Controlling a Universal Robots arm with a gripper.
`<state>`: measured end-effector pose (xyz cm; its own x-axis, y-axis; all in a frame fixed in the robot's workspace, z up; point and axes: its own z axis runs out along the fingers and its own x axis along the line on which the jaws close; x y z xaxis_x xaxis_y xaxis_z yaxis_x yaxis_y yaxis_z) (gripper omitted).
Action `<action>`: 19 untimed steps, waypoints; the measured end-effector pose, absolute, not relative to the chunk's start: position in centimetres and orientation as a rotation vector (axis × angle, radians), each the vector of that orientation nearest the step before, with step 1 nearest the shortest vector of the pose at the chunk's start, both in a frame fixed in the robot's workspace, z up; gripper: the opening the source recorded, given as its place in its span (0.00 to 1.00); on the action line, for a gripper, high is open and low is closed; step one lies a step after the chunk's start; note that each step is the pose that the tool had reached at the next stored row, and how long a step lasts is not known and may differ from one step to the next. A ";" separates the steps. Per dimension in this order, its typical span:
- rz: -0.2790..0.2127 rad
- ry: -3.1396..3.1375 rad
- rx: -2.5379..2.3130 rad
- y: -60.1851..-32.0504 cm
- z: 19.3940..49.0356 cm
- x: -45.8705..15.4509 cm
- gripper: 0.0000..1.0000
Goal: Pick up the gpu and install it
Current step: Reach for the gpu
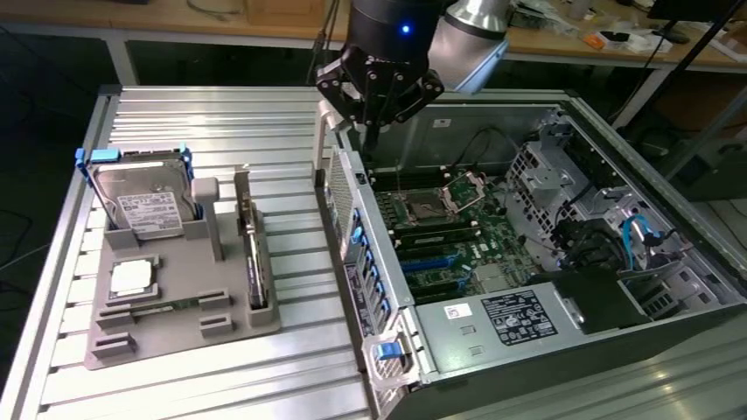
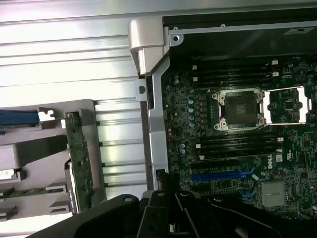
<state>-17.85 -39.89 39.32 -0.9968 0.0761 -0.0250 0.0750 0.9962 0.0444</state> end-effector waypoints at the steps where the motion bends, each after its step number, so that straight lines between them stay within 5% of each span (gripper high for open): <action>1: 0.068 3.112 0.118 -39.9 39.3 -18.0 0.11; 19: 0.068 3.112 0.118 -39.9 39.2 -23.5 0.11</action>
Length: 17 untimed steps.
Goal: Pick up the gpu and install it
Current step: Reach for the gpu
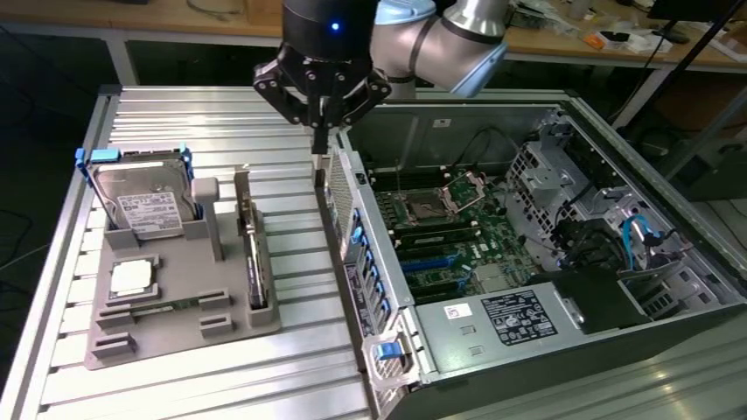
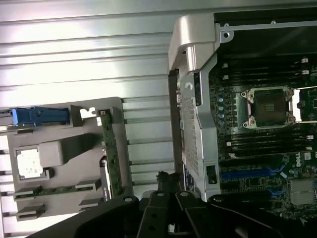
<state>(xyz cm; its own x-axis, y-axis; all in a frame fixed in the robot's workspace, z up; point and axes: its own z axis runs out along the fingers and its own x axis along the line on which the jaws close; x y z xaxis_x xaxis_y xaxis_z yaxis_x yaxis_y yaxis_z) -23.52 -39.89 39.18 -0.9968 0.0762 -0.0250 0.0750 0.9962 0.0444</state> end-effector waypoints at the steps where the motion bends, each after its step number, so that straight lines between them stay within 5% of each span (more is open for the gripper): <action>1: 0.068 3.112 0.118 -39.9 39.2 -24.1 0.11; 17: 0.068 3.112 0.118 -39.9 39.0 -30.4 0.11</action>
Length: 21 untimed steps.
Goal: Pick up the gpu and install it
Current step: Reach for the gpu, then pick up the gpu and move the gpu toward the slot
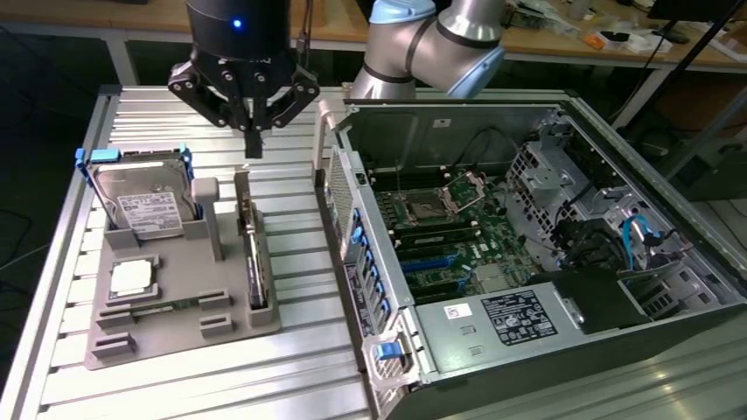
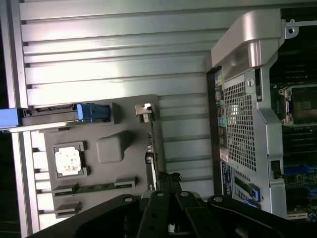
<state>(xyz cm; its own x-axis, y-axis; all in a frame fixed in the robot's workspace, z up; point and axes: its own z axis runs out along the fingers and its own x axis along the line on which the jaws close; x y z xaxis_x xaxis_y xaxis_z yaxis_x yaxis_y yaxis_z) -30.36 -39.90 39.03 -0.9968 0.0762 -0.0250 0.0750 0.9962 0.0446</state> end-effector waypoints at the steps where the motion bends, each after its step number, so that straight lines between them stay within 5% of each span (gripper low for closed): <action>1: 0.068 3.112 0.118 -39.9 39.0 -30.6 0.11; 21: 0.068 3.112 0.118 -39.9 39.0 -32.4 0.11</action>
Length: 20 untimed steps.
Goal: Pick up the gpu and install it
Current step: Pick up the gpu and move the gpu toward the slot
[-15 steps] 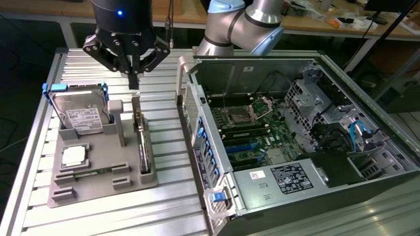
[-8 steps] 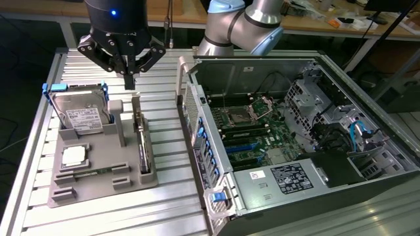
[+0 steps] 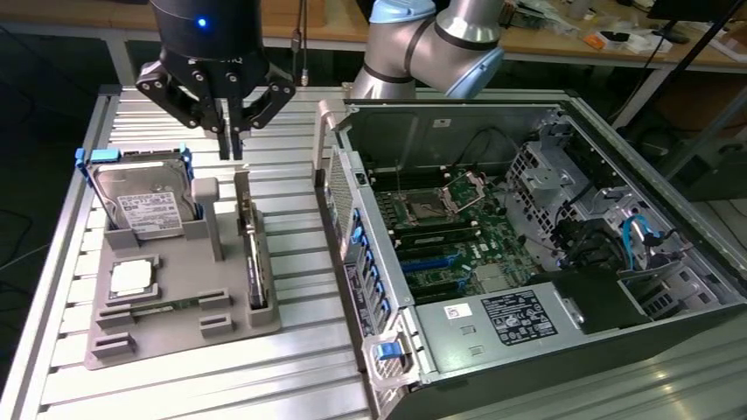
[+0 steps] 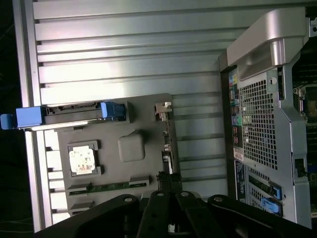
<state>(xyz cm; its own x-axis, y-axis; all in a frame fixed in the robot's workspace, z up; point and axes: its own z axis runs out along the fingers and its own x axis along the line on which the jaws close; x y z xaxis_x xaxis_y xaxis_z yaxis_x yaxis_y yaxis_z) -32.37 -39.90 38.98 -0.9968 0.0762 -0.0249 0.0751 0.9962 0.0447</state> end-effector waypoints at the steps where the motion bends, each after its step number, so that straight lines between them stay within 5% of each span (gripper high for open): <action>1: 0.068 3.112 0.118 -39.9 39.0 -32.4 0.17; 5: 0.068 3.112 0.118 -39.9 39.0 -32.4 0.36; 16: 0.031 3.133 -0.010 -39.9 38.4 -32.3 0.36; 20: 0.032 3.135 -0.071 -40.1 35.7 -32.3 0.36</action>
<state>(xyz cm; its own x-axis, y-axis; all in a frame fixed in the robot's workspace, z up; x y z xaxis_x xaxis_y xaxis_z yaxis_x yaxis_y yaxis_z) -32.35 -40.12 35.74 -0.9990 -0.0453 -0.0062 -0.0454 0.9988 0.0201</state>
